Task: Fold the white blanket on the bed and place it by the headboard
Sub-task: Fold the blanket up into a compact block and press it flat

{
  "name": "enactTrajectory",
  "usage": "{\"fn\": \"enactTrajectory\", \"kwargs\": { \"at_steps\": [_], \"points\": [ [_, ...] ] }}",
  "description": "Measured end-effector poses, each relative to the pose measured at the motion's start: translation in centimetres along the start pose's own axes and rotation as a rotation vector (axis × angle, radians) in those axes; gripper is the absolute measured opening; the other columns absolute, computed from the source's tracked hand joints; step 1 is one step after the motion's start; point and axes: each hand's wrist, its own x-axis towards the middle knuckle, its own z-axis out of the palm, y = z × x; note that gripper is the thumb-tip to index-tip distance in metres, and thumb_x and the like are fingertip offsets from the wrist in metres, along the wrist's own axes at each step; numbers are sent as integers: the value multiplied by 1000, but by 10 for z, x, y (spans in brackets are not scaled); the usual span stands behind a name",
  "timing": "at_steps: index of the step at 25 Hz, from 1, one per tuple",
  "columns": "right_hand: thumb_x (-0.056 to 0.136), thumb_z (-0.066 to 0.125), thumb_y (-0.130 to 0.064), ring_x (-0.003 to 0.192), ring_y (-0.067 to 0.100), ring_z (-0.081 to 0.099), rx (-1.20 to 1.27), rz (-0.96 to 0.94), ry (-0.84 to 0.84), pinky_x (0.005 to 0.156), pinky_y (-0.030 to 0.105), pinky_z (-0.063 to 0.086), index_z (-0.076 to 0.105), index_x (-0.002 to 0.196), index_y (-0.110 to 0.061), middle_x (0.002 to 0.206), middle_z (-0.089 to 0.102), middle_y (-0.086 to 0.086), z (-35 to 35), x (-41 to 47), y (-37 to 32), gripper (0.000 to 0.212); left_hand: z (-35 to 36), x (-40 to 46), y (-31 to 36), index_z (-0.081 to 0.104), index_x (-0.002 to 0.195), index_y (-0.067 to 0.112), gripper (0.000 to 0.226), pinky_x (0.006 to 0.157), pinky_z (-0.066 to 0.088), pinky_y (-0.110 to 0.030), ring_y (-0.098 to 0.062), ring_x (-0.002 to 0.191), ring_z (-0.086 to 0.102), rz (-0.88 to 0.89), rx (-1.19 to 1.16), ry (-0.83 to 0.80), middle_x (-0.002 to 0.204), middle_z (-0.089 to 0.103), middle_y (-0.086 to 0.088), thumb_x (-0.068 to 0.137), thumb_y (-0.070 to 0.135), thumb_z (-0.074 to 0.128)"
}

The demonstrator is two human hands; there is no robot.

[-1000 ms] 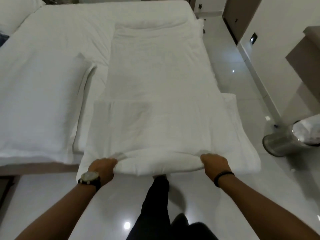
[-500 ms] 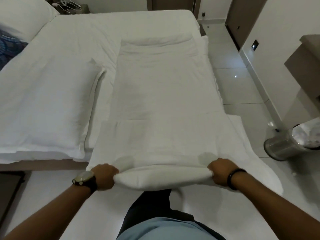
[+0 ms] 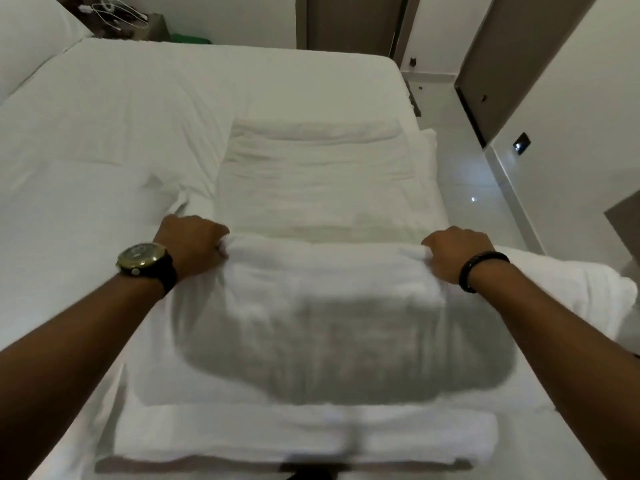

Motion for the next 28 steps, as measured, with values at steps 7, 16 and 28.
{"fn": "enactTrajectory", "kwargs": {
  "at_steps": [7, 16, 28],
  "points": [
    [88, 41, -35, 110, 31, 53, 113, 85, 118, 106, 55, 26, 57, 112, -29, 116, 62, 5, 40, 194, 19, 30, 78, 210, -8, 53, 78, 27, 3, 80, 36, -37, -28, 94, 62, -114, 62, -118, 92, 67, -1, 79, 27, 55],
    [81, 7, -77, 104, 30, 58, 9, 116, 76, 105, 57, 27, 58, 99, -22, 110, 67, 9, 128, 261, 67, 77, 181, 226, -28, 55, 79, 19, 49, 59, 37, -35, -34, 64, 62, 62, -28, 198, 66, 65, -11, 85, 61, 31],
    [89, 49, -50, 140, 35, 28, 411, 25, 430, 110, 60, 6, 52, 132, -23, 144, 43, 14, 121, 258, -84, 52, 184, 205, 81, 23, 151, 27, 81, 108, 18, -49, -35, 148, 5, -76, -301, 200, 161, 9, -12, 84, 73, 31]
  ]
}}
